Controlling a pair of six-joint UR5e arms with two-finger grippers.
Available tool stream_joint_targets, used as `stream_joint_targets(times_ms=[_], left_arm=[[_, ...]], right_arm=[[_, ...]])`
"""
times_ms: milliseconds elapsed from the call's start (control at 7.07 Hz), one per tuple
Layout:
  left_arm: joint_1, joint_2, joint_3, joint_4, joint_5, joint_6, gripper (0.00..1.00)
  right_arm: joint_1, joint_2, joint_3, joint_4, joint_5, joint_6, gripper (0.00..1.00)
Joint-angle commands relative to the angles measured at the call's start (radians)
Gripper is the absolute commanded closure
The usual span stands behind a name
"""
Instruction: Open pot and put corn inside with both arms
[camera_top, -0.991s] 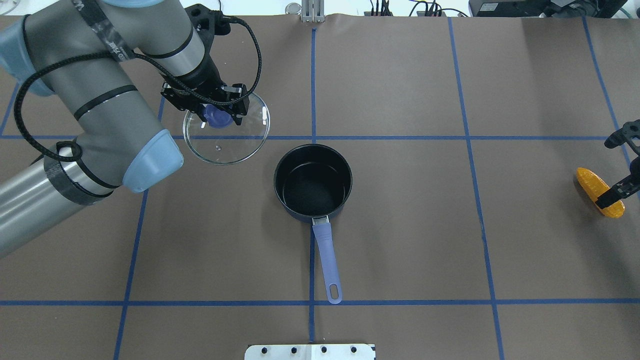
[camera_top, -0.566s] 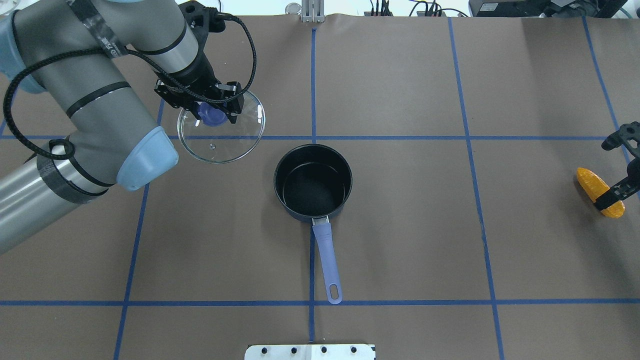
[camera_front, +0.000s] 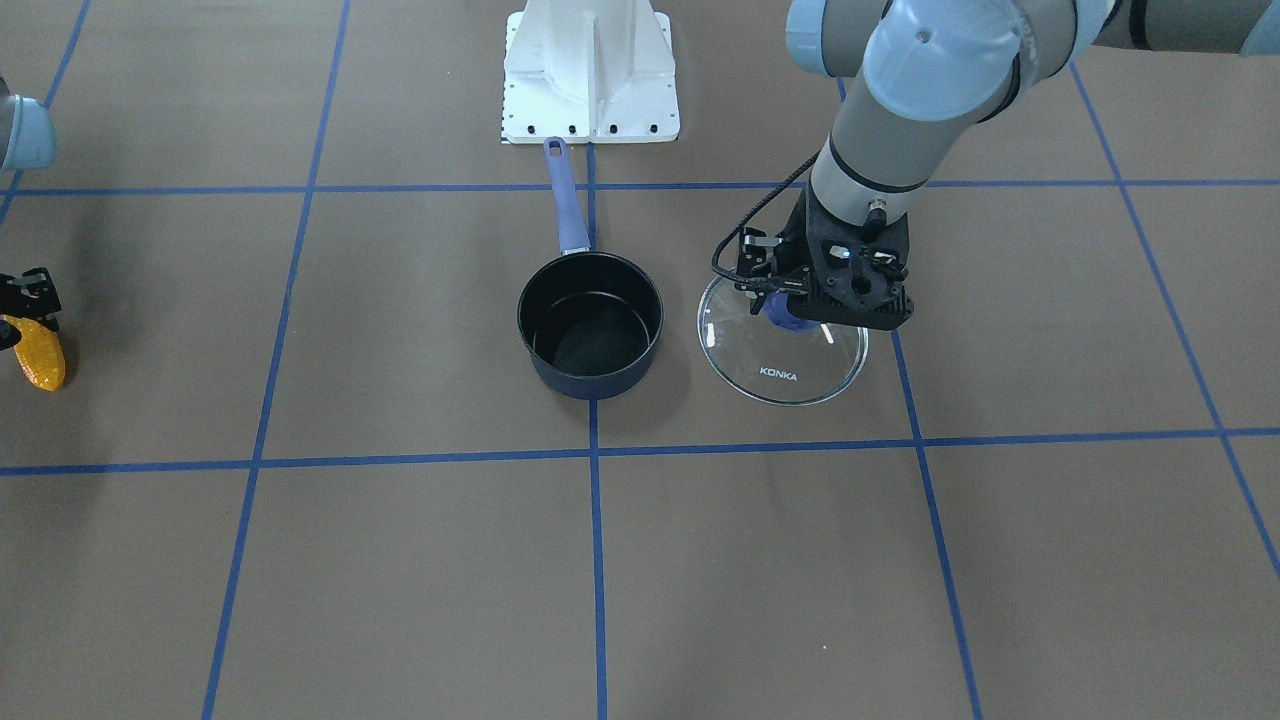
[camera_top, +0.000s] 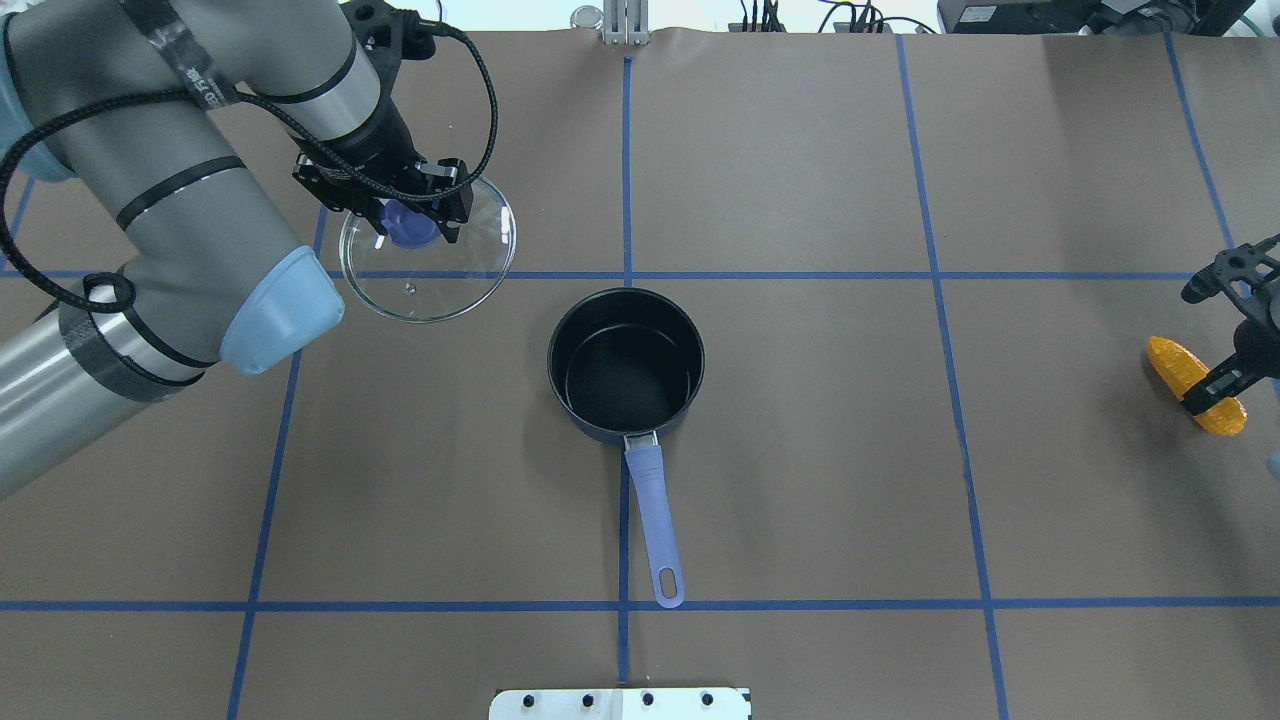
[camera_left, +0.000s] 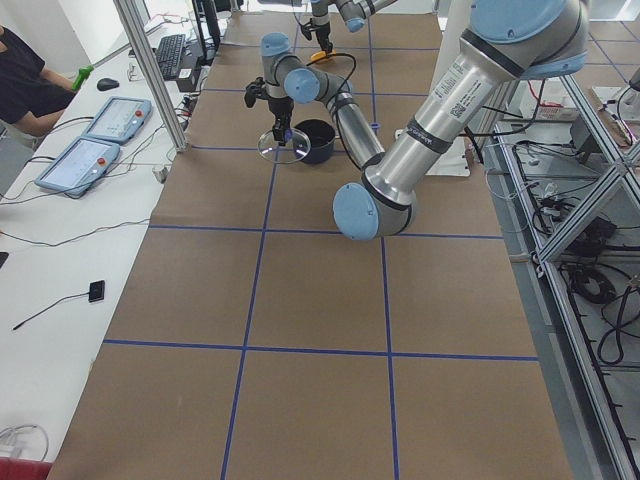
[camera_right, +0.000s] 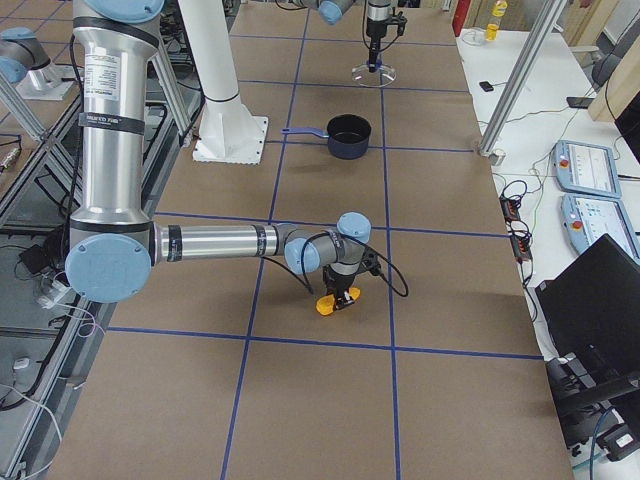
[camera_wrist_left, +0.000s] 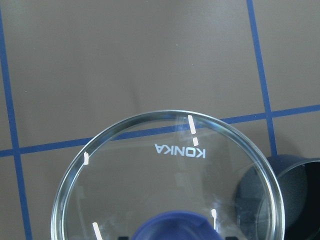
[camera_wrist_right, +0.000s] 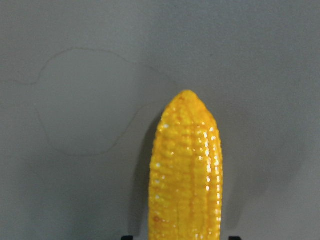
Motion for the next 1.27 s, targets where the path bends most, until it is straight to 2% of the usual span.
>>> stream_joint_targets(times_ms=[0, 142, 425, 566, 849, 1132], left_arm=[[-0.001, 0.006, 0.001, -0.002, 0.001, 0.001, 0.44], [-0.006, 0.016, -0.001, -0.002, 0.002, 0.015, 0.44], [-0.018, 0.093, -0.036, -0.006, 0.011, 0.117, 0.44], [-0.039, 0.139, -0.059, -0.008, 0.002, 0.197, 0.44], [-0.078, 0.219, -0.082, -0.015, -0.004, 0.297, 0.44], [-0.098, 0.314, -0.076, -0.108, -0.006, 0.345, 0.44]], right_arm=[[0.001, 0.006, 0.009, -0.002, 0.009, 0.001, 0.73], [0.001, 0.021, 0.029, -0.006, 0.015, 0.004, 0.73], [0.004, 0.099, 0.183, -0.215, 0.076, 0.030, 0.73], [0.003, 0.139, 0.257, -0.294, 0.088, 0.100, 0.73], [-0.064, 0.240, 0.299, -0.304, 0.145, 0.331, 0.73], [-0.196, 0.415, 0.302, -0.304, 0.135, 0.614, 0.72]])
